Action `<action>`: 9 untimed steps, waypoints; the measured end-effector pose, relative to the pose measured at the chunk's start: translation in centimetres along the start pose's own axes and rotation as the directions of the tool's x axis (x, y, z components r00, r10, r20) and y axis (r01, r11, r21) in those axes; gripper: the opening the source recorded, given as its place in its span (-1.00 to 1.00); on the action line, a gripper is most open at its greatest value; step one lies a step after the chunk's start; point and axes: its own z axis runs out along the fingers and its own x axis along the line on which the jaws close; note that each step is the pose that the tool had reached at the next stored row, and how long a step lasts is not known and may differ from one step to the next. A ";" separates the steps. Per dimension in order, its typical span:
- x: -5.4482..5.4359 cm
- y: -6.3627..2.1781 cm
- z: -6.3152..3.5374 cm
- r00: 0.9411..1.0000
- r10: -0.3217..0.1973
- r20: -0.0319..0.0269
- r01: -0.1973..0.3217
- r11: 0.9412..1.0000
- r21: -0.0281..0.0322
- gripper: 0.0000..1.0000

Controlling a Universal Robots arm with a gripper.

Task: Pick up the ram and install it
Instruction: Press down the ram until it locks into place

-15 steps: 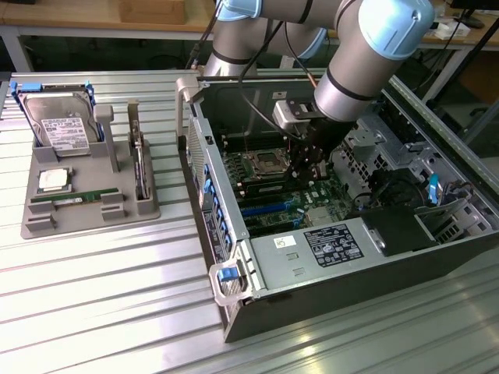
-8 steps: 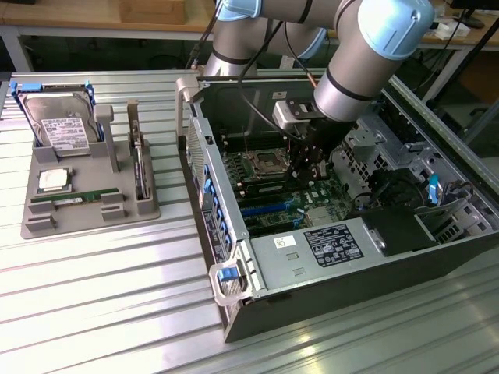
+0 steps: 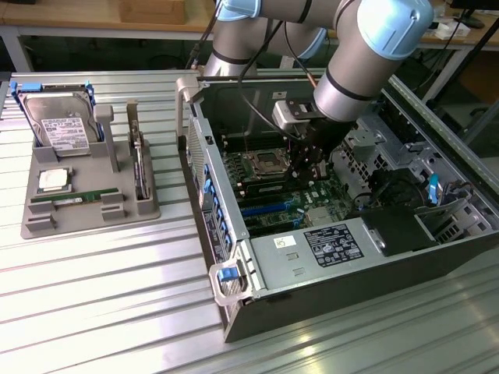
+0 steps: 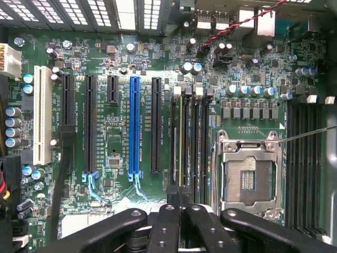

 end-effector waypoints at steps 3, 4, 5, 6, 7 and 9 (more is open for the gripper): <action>0.0 -0.84 -0.07 1.000 0.000 0.000 0.000 1.000 0.001 -0.79; 0.0 -1.42 -0.10 1.000 0.000 0.001 0.000 1.000 0.001 -0.79; 0.0 -1.78 -0.13 1.000 0.000 0.000 0.000 1.000 0.001 -0.79; 0.0 -1.83 -0.13 1.000 0.000 0.001 0.000 1.000 0.001 -0.79; 0.0 -1.83 -0.12 1.000 0.000 0.001 0.000 1.000 0.001 -0.79; -0.1 -2.92 -0.20 1.000 0.000 0.000 0.000 1.000 0.001 -0.79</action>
